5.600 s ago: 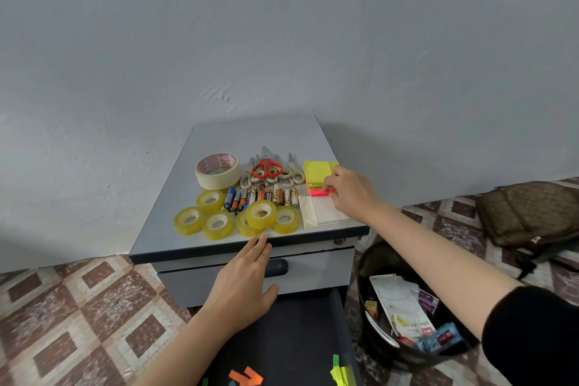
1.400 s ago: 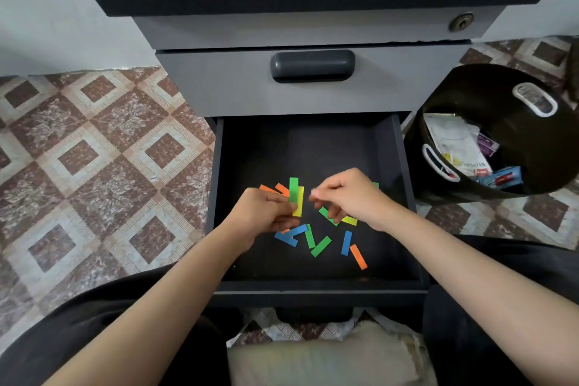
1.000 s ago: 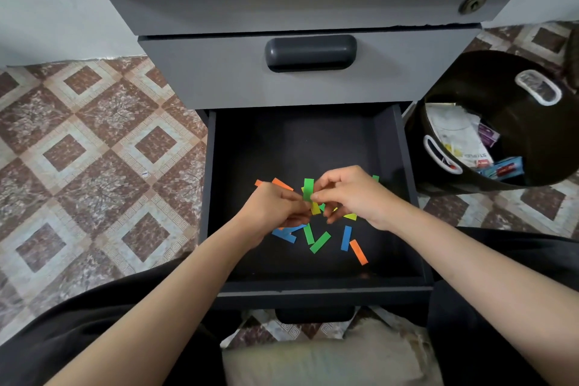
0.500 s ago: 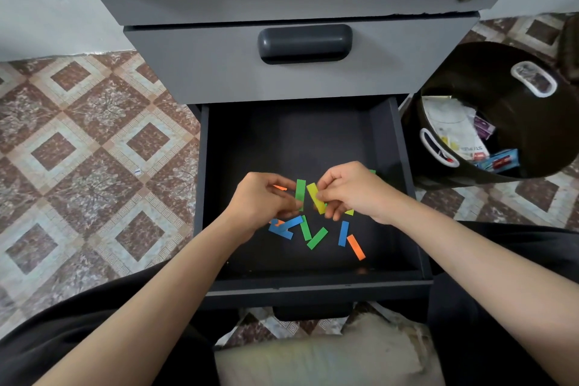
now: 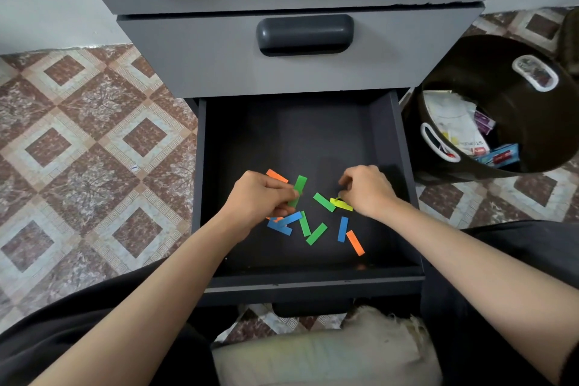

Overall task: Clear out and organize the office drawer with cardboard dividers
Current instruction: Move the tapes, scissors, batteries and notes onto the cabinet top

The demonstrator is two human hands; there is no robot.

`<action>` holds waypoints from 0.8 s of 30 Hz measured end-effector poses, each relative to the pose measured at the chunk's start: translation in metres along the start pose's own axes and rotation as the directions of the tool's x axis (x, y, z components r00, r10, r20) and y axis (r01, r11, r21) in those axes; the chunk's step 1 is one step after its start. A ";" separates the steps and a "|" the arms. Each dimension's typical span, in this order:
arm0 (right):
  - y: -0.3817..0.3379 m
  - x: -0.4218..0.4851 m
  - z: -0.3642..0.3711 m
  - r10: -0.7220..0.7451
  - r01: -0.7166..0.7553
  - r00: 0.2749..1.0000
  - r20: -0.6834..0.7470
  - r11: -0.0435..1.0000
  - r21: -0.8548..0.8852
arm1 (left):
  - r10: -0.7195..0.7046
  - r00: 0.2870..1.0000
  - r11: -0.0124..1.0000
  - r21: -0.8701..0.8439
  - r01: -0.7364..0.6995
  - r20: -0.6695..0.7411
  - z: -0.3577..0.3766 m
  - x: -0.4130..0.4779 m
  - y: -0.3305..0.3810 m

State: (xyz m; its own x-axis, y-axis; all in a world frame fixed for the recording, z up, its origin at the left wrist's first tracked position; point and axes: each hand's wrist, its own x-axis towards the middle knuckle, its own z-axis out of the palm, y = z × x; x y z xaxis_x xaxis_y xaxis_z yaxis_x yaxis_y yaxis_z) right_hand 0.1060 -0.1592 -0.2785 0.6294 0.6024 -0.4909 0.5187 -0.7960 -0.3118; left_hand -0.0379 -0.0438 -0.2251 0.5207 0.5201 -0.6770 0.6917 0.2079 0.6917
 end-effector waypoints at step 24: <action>-0.043 -0.004 -0.002 -0.091 -0.025 0.983 0.160 0.795 0.606 | 0.033 0.999 0.993 -0.114 -0.034 -0.014 -0.002 0.006 -0.003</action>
State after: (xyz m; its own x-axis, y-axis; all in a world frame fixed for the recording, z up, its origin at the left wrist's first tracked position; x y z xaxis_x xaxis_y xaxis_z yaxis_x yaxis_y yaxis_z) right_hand 0.0819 -0.1271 -0.2611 0.4793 0.6551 -0.5840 0.0460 -0.6832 -0.7287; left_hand -0.0376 -0.0398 -0.2304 0.5364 0.5378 -0.6504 0.6116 0.2833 0.7387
